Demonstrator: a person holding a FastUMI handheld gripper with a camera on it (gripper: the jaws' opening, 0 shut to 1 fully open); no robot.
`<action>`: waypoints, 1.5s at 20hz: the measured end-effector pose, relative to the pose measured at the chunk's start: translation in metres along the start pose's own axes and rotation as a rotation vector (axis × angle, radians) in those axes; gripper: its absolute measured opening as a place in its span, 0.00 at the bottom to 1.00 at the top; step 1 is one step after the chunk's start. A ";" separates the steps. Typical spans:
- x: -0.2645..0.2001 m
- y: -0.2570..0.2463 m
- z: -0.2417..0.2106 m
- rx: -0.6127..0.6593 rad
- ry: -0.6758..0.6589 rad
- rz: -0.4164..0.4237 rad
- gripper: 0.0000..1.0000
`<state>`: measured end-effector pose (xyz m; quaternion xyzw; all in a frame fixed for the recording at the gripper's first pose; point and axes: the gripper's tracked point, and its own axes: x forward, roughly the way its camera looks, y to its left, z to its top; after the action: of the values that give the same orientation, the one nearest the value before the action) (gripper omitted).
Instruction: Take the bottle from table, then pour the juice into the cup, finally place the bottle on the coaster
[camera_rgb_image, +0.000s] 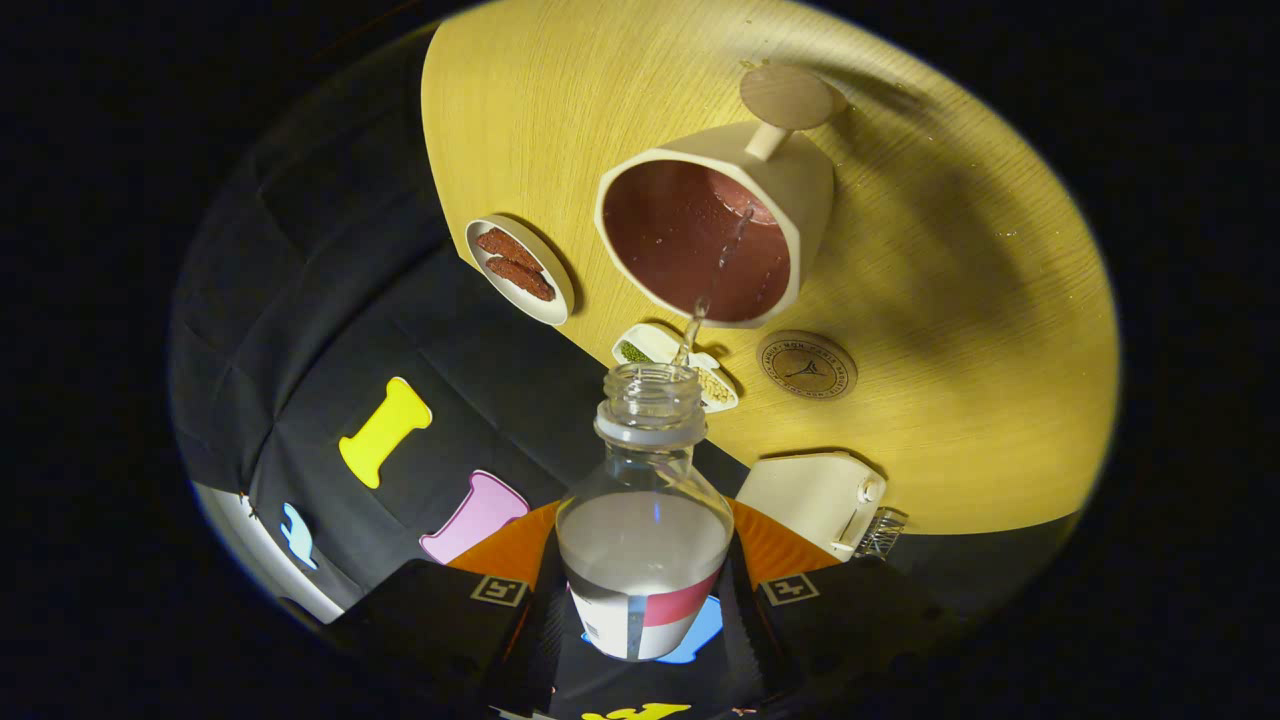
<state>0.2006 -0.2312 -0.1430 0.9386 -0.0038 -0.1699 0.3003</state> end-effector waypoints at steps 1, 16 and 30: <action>-0.001 0.001 0.003 0.007 -0.001 0.002 0.69; -0.009 0.023 0.002 0.176 0.019 -0.015 0.69; -0.021 0.018 -0.007 0.125 0.026 -0.013 0.69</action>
<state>0.1848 -0.2397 -0.1211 0.9576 -0.0045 -0.1592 0.2399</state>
